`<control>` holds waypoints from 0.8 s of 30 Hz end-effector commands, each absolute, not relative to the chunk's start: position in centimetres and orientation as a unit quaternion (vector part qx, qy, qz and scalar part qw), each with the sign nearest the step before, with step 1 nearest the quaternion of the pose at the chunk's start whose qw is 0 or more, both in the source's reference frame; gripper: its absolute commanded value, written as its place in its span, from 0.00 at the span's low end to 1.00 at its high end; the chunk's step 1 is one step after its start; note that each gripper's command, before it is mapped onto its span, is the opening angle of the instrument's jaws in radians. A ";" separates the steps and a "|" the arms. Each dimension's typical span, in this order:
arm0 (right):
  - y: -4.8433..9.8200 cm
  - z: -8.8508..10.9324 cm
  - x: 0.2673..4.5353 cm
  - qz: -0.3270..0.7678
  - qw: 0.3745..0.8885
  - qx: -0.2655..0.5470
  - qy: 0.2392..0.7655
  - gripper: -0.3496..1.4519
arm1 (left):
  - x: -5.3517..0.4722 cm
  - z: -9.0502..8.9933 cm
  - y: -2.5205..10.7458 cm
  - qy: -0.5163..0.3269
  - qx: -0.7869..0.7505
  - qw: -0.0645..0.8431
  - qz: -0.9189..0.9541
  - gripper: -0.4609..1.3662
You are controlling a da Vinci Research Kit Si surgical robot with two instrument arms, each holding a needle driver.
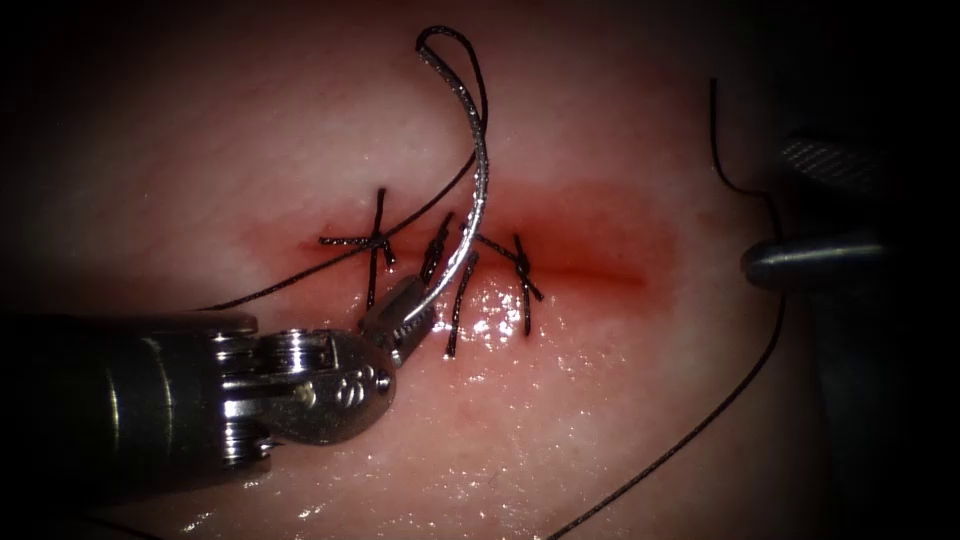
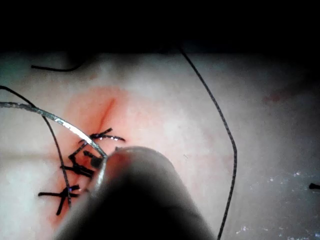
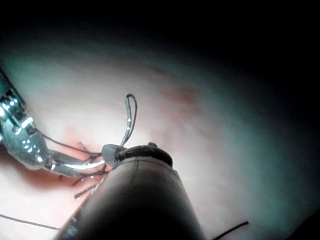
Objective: Wound Closure
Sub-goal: Grab the needle using the left gripper, then pass the needle from the left to the right gripper
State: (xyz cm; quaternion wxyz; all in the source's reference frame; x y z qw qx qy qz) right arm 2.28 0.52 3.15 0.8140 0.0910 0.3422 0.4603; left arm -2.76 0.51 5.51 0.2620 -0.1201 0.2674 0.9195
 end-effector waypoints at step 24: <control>0.4 3.6 2.92 0.510 0.805 0.040 0.302 0.67 | -2.80 5.3 0.5 0.313 -0.092 0.228 0.917 0.06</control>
